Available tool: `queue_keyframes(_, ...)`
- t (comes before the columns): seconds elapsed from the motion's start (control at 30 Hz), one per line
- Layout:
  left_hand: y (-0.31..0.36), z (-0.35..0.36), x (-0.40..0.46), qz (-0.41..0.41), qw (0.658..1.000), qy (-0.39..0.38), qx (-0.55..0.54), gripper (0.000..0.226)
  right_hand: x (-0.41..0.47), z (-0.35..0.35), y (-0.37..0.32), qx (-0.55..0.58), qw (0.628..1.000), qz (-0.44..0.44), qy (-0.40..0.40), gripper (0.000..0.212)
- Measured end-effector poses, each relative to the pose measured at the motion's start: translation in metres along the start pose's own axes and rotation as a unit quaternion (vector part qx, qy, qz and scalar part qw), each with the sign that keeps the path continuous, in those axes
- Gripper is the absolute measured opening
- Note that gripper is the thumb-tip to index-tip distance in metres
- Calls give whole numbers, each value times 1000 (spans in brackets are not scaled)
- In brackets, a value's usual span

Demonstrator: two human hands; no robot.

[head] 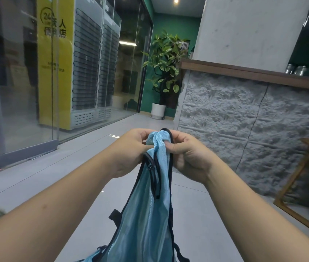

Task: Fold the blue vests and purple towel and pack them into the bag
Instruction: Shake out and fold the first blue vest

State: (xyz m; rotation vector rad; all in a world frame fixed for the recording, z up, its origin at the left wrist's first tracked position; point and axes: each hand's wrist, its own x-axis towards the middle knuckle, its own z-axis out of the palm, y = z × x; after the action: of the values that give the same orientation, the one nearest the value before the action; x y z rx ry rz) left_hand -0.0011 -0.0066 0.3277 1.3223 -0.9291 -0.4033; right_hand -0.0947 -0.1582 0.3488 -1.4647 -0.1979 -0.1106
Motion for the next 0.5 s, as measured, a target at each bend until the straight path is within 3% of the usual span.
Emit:
queue_keyframes(0.17, -2, -3, 0, -25, 999, -27, -9, 23, 2, 0, 3, 7, 1000, 6, -4, 19)
queue_keyframes(0.33, -2, -13, 3, -19, 996, 74, -39, 27, 7, -15, -1, -113, 979, -64, 155, 14)
queue_keyframes(0.4, 1, -17, 3, -18, 992, 113, -46, 28, 2, -22, -5, -150, 978, -57, 133, 22)
queue_keyframes(0.5, 6, -23, 3, -7, 987, 145, -66, 27, -7, -21, -10, -256, 966, 39, 19, 25)
